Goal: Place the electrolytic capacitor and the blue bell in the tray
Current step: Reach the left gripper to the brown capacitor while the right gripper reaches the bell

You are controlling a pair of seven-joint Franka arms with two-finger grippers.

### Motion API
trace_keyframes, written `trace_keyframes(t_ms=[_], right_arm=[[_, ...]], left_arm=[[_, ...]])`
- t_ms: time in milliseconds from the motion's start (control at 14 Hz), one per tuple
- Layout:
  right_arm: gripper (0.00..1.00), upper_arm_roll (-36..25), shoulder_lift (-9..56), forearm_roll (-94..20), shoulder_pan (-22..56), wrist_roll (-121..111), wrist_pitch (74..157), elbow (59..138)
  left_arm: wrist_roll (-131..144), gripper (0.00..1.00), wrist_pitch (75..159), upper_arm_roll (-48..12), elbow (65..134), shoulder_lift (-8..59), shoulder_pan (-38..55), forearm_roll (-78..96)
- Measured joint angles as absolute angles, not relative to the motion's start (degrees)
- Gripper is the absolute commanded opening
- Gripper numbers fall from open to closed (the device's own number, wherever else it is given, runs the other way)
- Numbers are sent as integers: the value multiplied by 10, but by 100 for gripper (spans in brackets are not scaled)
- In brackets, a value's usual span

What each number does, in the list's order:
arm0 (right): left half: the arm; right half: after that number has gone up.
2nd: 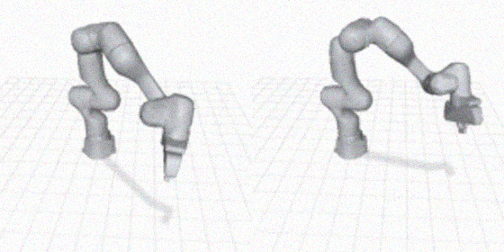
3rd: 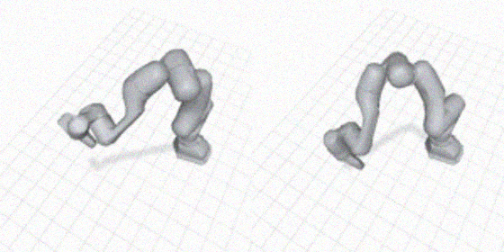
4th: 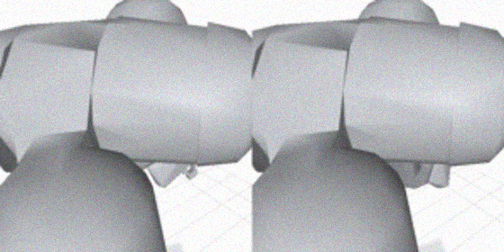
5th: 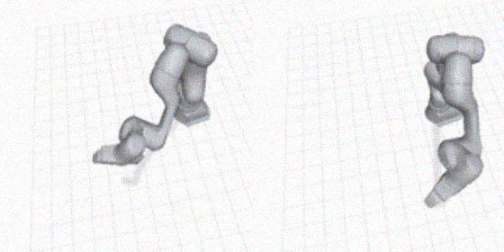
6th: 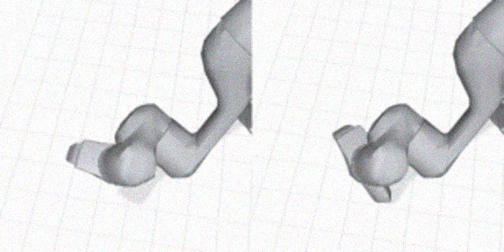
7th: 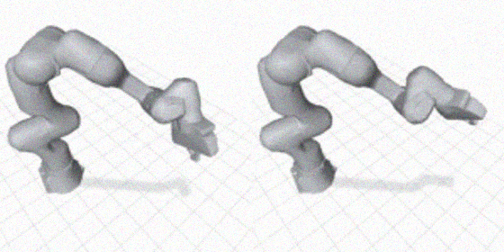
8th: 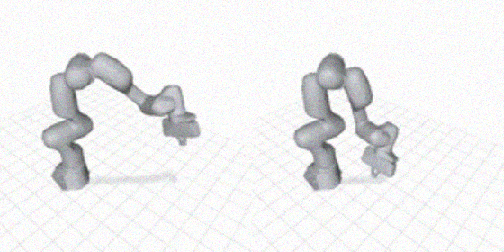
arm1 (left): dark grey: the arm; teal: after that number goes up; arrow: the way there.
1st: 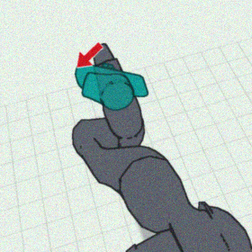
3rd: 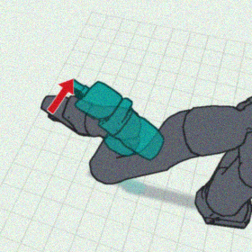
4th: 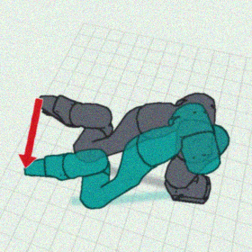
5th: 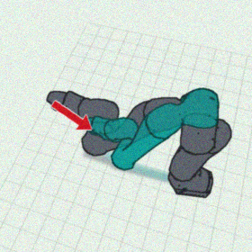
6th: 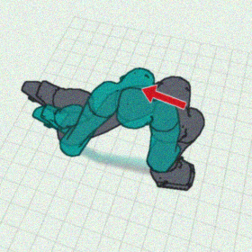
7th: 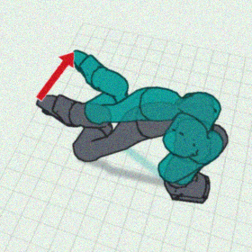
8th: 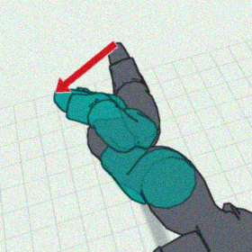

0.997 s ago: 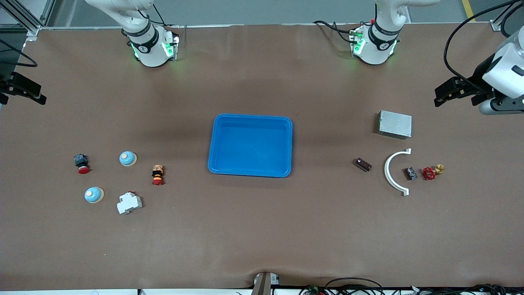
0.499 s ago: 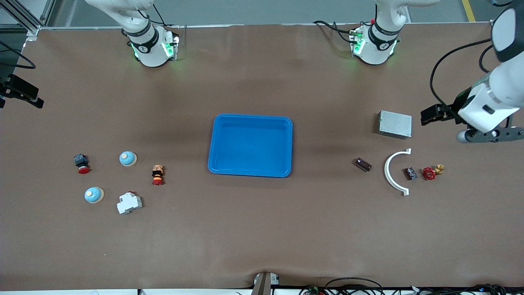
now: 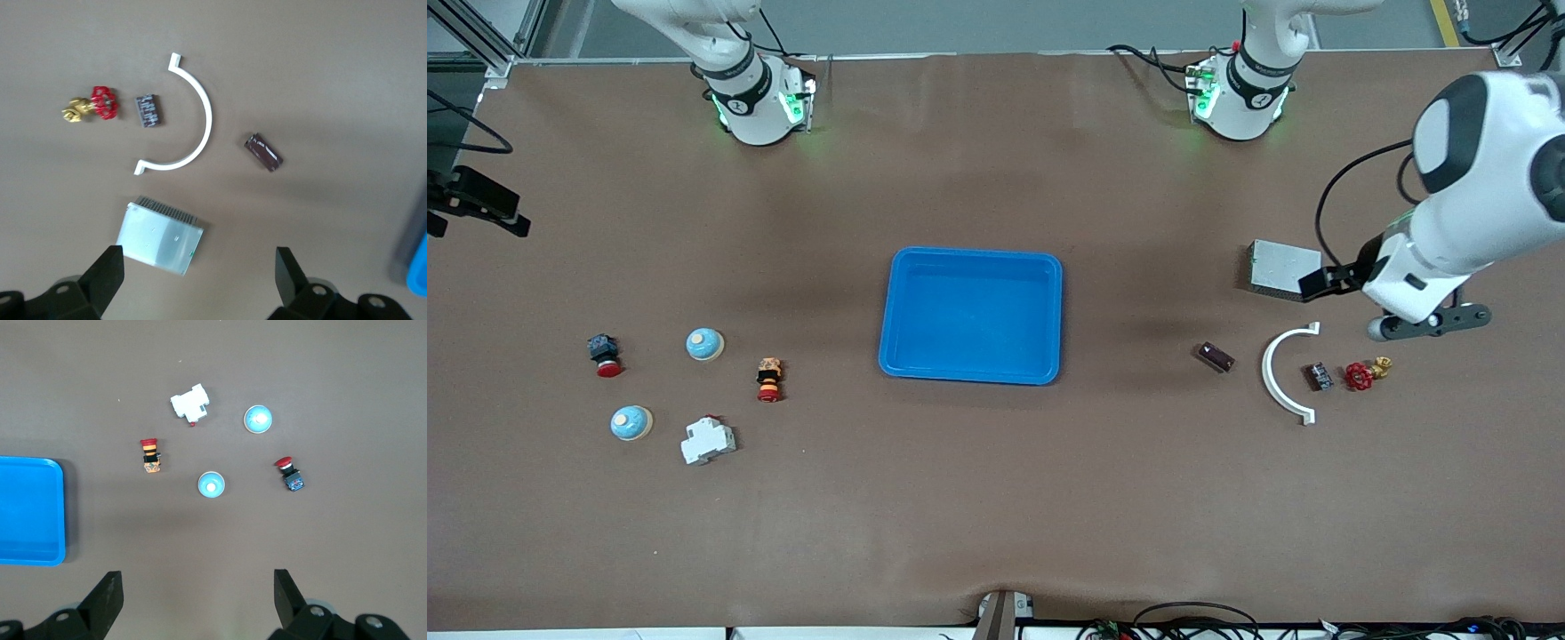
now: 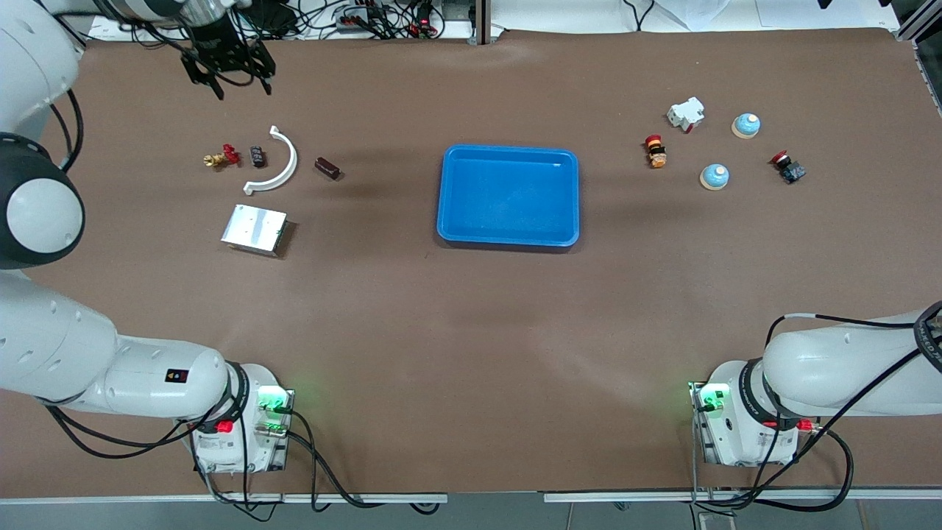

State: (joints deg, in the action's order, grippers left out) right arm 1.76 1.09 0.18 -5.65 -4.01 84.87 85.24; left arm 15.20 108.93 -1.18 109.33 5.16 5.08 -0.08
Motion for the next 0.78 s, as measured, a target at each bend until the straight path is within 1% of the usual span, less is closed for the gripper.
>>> trace_keyframes(t_ms=[142,285,427,641,712,784], right_arm=[[100,18,29,1,-40,-41,850,853],[100,19,52,1,-20,-40,852,853],[100,19,68,1,-12,-40,851,856],[100,17,91,10,-12,-43,834,875],[100,17,101,24,-12,-44,832,886],[100,17,110,37,-11,-46,832,895]], left_arm=[[189,100,1160,-13,1147,59,51,-1],[236,100,1219,-17,1184,76,52,-1],[313,100,1269,-31,1205,105,52,-1],[430,100,1345,-53,1210,167,55,-1],[457,97,1370,-54,1210,187,56,-1],[477,90,1391,-53,1209,204,55,-1]])
